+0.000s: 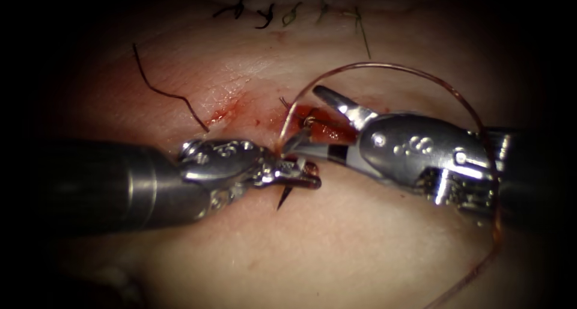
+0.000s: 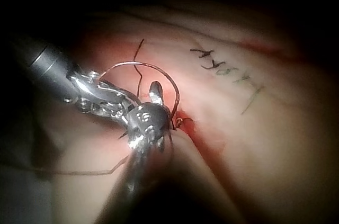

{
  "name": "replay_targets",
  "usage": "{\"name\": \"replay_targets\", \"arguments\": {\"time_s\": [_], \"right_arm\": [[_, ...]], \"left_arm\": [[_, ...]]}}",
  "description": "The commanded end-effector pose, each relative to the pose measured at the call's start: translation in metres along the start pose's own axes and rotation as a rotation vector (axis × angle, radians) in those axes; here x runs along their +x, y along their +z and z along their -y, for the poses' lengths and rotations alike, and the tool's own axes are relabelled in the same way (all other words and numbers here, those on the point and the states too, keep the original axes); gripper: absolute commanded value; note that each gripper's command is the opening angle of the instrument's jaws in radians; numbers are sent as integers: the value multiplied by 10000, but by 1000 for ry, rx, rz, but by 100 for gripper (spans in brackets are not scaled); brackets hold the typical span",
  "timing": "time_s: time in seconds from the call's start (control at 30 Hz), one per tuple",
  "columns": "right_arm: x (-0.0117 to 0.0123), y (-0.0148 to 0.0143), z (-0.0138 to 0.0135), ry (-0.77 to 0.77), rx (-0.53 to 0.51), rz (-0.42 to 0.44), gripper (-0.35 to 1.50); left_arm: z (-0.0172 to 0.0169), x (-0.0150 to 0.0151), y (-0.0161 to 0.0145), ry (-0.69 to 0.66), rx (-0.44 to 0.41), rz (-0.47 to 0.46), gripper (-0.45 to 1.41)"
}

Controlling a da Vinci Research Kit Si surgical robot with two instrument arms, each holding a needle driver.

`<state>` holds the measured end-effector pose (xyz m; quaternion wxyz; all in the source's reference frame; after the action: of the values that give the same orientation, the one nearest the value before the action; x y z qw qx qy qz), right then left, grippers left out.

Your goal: Wound Closure

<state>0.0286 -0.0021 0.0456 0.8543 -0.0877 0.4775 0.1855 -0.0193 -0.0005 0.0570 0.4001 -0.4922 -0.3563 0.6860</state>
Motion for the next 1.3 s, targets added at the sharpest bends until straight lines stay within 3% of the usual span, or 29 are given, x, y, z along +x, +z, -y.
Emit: {"name": "replay_targets", "arguments": {"time_s": [0.03, 0.4, 0.47, 0.53, 0.63, 0.7, 0.77, 0.83, 1.27, 1.3], "right_arm": [[0, 8, 7, -7, 11, -7, 124], [7, 14, 13, -58, 32, -38, 118], [7, 14, 13, -64, 32, -38, 111], [7, 14, 13, -76, 33, -41, 89], [7, 14, 13, -99, 32, -42, 79], [6, 14, 12, -105, 29, -44, 59], [7, 14, 11, -110, 34, -45, 25], [7, 13, 11, -122, 36, -48, -35], [-3, 13, 14, -147, 108, 1, -35], [-4, 12, 14, -153, 111, -3, -35]], "left_arm": [[3, -4, 6, -1, -7, 3, -45], [2, -3, 6, -8, -34, 11, -45], [2, -3, 6, -8, -34, 11, -45], [2, -3, 6, -8, -37, 12, -45], [1, -3, 5, -9, -37, 12, -45], [0, -4, 5, -9, -41, 13, -45], [-2, -5, 5, -9, -43, 18, -45], [-2, -5, 4, -9, -43, 18, -45], [-3, 3, -5, -20, -25, 8, -45], [-2, 5, -4, -4, -19, 6, -27]]}}
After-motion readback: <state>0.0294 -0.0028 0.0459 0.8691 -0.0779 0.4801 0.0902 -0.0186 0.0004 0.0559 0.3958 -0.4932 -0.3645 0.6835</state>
